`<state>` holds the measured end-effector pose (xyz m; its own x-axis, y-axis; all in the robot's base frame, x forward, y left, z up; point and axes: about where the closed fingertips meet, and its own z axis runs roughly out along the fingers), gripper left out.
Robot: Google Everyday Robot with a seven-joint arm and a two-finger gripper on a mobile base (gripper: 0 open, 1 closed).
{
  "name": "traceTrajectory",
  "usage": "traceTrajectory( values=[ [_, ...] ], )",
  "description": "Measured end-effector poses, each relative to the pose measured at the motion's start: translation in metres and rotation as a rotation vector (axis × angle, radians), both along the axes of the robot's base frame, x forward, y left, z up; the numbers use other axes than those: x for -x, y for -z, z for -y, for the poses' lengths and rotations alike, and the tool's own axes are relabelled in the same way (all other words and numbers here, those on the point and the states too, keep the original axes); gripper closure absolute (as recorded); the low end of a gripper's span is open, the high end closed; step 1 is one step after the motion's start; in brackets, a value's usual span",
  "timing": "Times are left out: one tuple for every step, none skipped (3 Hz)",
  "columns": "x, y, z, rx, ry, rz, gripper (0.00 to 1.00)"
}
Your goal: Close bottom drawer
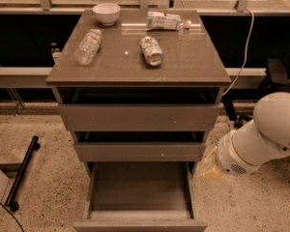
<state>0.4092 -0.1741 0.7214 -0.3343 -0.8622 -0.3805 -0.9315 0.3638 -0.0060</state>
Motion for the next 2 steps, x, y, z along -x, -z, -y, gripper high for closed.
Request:
traceTrajectory(
  values=[
    [0.005, 0.031, -0.006, -0.036, 0.018, -0.031, 1.00],
    [0.007, 0.059, -0.010, -0.063, 0.032, -0.061, 1.00]
  ],
)
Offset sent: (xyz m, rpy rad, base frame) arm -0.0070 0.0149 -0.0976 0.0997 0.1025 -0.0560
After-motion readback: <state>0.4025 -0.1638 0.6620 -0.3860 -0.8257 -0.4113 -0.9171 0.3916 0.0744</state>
